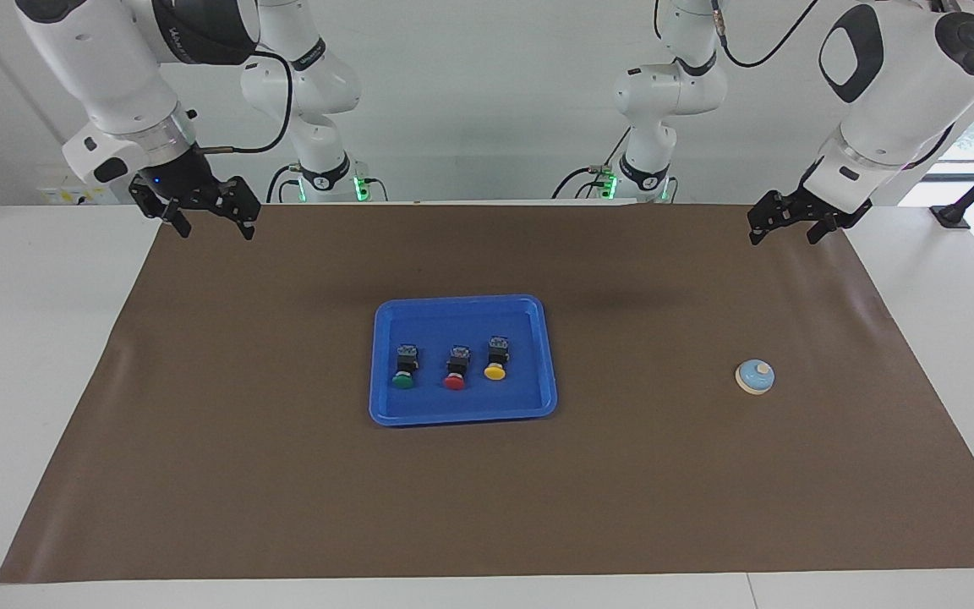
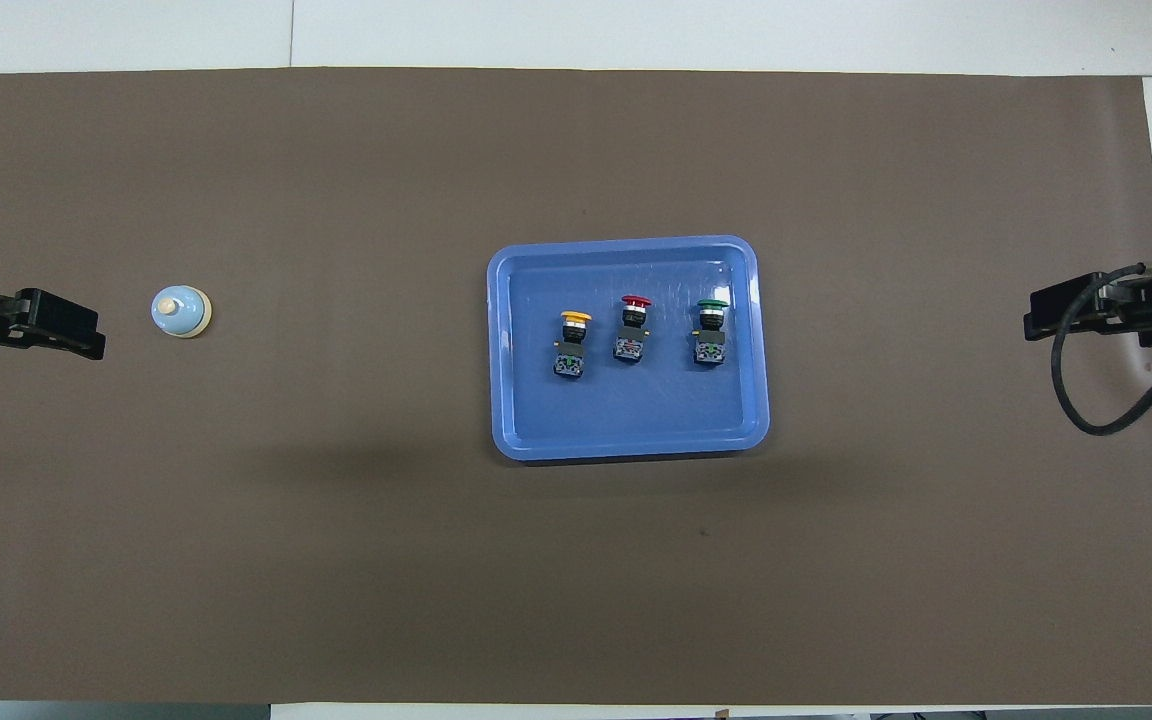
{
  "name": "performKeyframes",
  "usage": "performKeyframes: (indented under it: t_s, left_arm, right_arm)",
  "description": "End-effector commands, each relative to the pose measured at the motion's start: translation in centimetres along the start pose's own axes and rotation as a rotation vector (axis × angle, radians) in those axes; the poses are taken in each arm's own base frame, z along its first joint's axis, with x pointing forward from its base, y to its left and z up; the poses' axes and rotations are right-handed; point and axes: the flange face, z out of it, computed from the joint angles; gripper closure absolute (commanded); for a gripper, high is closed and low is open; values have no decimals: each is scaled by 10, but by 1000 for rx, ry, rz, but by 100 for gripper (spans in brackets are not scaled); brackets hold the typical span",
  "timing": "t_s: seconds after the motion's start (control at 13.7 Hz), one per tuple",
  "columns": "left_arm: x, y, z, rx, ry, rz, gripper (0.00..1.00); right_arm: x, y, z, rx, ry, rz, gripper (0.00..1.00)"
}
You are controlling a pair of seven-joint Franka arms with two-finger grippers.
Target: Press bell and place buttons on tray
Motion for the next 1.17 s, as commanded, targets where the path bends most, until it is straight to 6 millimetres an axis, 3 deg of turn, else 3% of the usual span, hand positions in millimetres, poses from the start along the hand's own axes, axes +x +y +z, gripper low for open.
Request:
performKeyframes:
  t_s: [0.0, 1.09]
  left_arm:
    - [-2, 6, -4, -10, 4, 16, 0]
    - [3, 2, -11, -11, 55, 4, 0]
  right_arm:
    - [-8, 2, -1, -11, -3, -8, 0]
    - [-8, 2, -2, -11, -1, -8, 0]
